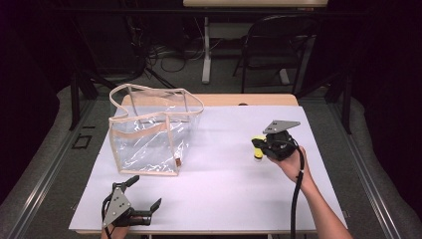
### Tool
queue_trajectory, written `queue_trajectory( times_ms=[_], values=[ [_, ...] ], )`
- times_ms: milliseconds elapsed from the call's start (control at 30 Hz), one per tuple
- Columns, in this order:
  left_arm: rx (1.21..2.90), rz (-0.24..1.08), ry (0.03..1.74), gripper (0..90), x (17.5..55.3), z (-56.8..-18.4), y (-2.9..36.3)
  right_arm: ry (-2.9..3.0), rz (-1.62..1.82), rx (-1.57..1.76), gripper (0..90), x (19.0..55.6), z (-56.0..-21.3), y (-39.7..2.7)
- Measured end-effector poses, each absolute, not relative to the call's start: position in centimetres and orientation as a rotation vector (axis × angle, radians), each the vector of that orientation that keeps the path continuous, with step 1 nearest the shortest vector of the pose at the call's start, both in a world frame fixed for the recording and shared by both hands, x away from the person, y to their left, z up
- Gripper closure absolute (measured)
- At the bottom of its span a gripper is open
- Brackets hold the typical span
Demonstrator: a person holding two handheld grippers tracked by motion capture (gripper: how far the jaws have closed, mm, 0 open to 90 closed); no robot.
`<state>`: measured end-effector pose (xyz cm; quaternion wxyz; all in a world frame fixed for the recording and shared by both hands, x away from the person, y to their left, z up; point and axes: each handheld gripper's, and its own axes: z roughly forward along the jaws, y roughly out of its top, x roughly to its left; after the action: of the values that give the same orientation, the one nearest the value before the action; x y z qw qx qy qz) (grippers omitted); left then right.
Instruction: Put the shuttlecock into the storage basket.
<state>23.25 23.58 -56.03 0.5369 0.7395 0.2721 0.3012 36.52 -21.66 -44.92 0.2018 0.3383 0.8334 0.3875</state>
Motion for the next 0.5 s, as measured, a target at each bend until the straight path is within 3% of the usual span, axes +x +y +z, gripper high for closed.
queue_trajectory(
  times_ms=[500],
  values=[
    [1.765, 0.715, 0.648, 0.0, 23.2, -56.0, 23.6, 2.338, 1.093, 0.921, 90.0, 37.2, -44.3, -20.4]
  ],
)
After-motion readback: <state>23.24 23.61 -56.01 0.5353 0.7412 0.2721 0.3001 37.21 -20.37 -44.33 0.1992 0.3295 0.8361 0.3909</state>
